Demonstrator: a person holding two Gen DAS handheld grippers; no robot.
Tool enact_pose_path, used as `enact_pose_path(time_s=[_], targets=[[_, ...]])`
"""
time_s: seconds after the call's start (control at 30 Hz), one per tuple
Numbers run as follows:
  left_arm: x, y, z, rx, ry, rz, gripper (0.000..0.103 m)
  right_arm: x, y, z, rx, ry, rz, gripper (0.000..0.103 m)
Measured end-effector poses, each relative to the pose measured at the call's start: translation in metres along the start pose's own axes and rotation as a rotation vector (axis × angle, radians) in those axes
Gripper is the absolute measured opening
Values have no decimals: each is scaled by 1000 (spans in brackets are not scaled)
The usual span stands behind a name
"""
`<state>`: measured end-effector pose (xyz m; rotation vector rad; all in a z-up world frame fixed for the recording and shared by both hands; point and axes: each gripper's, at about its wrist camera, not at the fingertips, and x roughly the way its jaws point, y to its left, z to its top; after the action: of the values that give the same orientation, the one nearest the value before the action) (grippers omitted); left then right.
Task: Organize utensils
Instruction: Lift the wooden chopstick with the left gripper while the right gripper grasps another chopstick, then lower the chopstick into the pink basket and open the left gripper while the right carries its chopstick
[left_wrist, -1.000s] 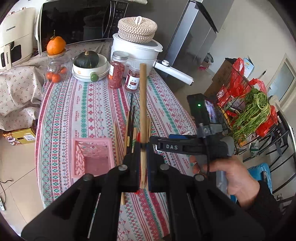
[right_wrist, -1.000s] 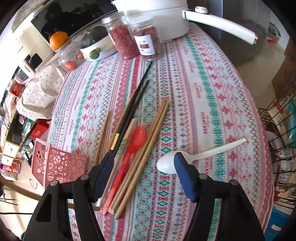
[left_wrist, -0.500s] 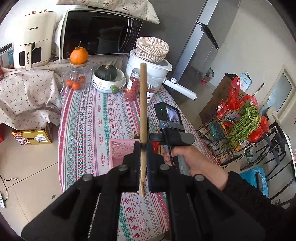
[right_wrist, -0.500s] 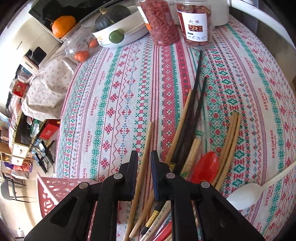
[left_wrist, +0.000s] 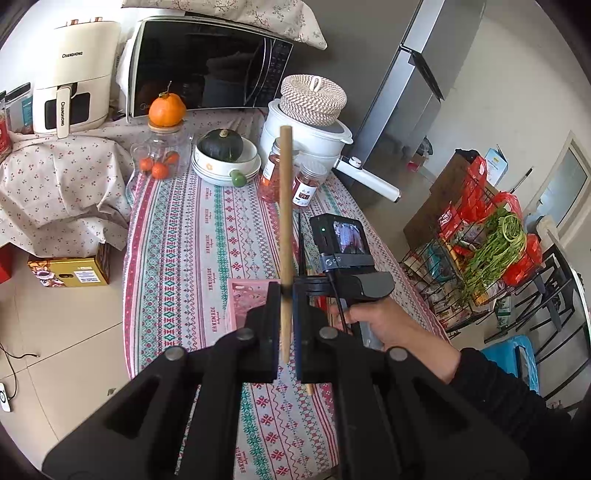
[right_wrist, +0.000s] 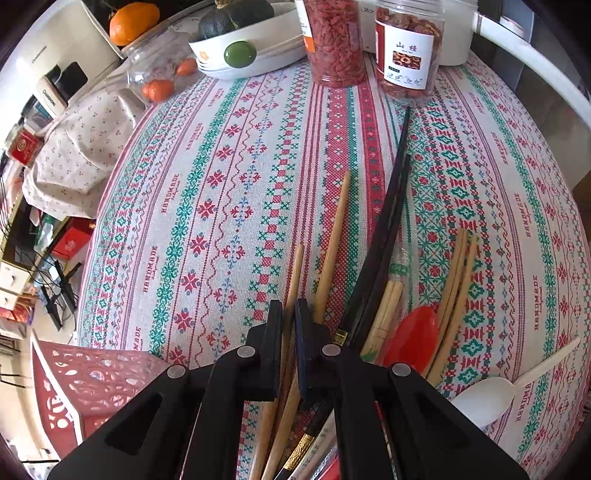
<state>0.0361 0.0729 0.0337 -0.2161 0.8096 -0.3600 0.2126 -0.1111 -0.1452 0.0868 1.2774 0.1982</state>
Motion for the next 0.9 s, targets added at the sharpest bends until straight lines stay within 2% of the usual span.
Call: enact_pose_path(time_s=[0.2, 0.53, 0.73, 0.9], targets=[[-9, -4, 3, 7, -48, 10, 7, -54, -17, -10, 18, -107, 35, 5], [-17, -11, 10, 21, -152, 64, 7, -170, -24, -50, -63, -355, 101, 5], [-18, -16, 14, 46, -216, 111, 7, -215, -16, -69, -109, -467, 127, 5], [-4, -16, 15, 83, -231, 149, 7, -247, -7, -76, -128, -556, 165, 5]])
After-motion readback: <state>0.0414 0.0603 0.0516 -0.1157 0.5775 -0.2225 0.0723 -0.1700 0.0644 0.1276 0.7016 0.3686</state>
